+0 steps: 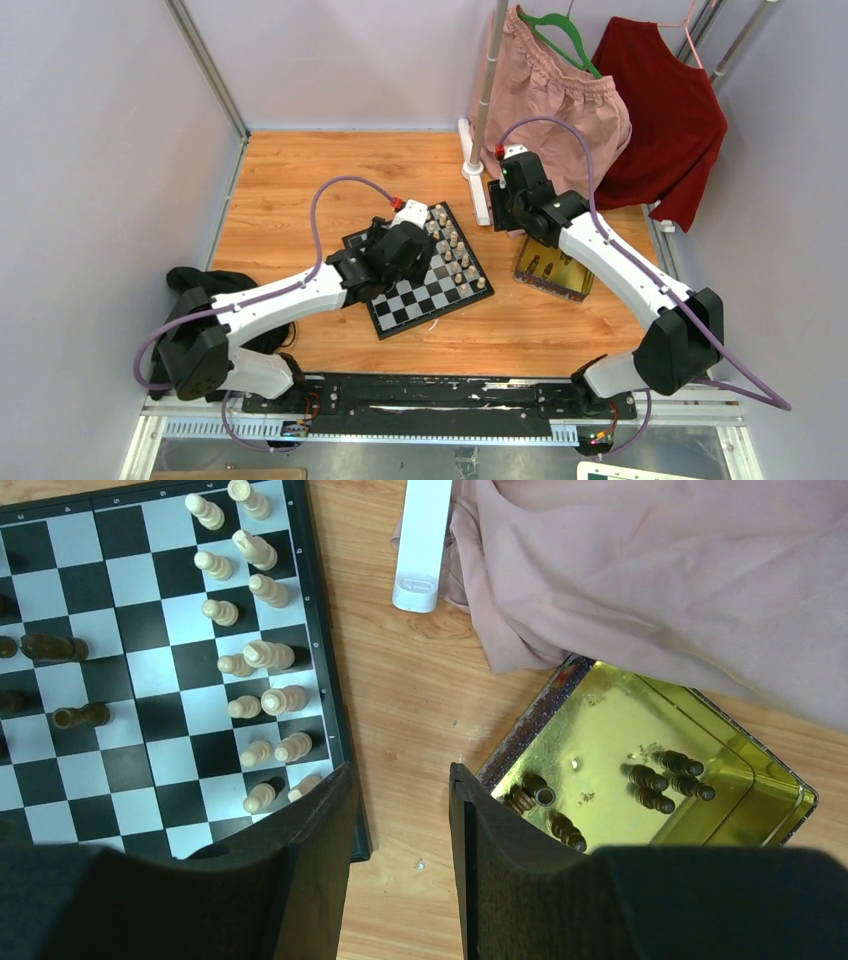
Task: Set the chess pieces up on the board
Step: Pick up the chess piece from the chessboard.
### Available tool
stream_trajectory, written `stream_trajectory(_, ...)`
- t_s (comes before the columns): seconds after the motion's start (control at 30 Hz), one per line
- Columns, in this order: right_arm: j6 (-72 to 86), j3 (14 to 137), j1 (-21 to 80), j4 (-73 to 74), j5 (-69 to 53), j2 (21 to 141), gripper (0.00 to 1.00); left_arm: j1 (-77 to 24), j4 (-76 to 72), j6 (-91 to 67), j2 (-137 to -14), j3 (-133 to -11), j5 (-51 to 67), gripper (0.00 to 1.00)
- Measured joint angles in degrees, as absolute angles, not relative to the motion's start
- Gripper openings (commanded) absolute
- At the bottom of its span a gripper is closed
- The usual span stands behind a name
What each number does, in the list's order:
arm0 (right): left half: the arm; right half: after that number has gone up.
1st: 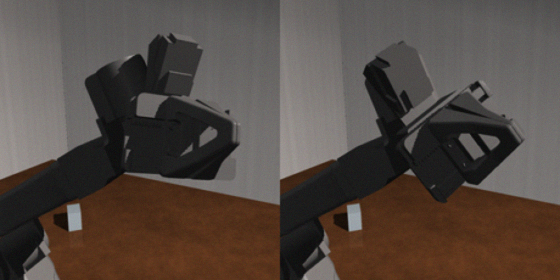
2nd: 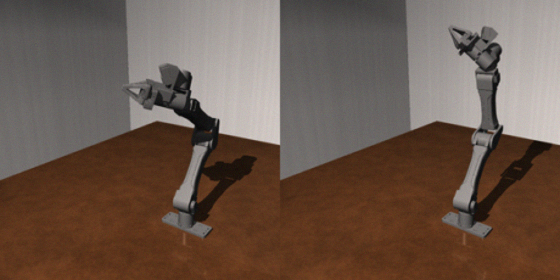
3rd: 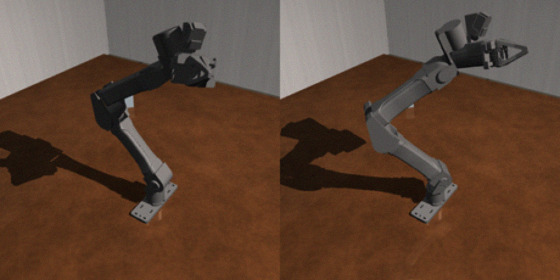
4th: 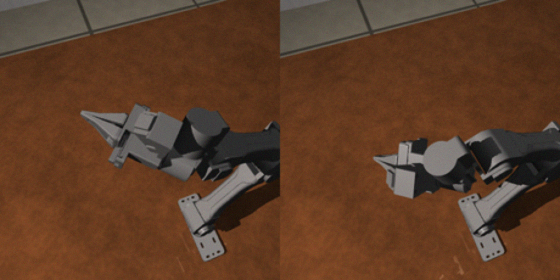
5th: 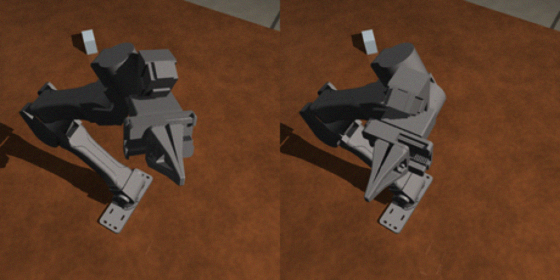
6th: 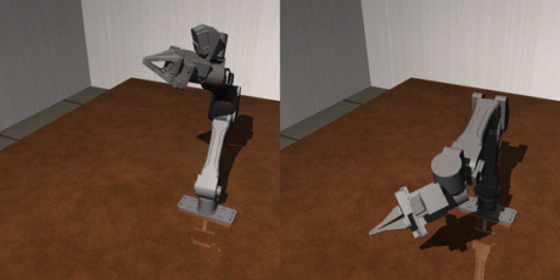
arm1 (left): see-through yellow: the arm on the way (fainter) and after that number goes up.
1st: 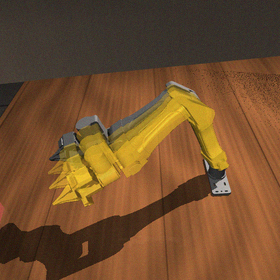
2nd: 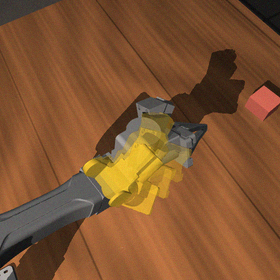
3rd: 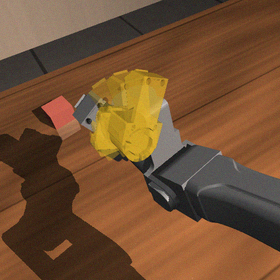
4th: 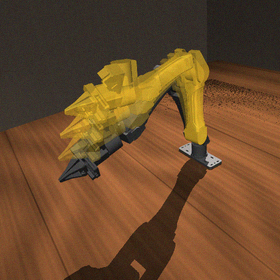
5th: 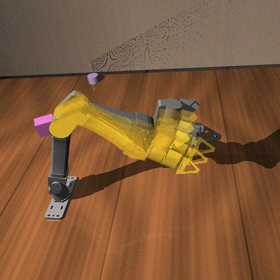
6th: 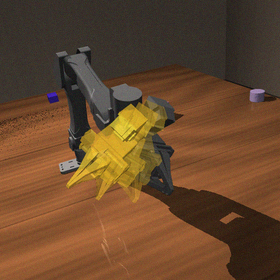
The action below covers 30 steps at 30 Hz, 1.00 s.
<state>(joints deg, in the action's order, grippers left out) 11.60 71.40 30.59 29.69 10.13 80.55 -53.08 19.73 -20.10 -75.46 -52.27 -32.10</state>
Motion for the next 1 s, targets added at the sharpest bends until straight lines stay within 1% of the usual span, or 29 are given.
stream_trajectory(0.1,11.6,71.4,30.1,29.4,9.6,80.6,0.43,-53.1,20.4,-20.1,-78.8,-54.8,-31.9,0.79)
stream_trajectory(0.23,11.7,71.4,29.6,28.9,8.9,80.6,0.42,-52.4,21.2,-20.4,-83.5,-58.0,-30.7,0.69)
stream_trajectory(0.57,11.7,71.4,28.9,27.7,7.9,82.2,0.42,-47.0,21.4,-22.5,-88.8,-59.4,-24.2,0.49)
stream_trajectory(1.0,11.7,71.0,28.8,26.8,7.4,83.0,0.42,-45.0,21.2,-23.5,-92.3,-60.1,-19.8,0.44)
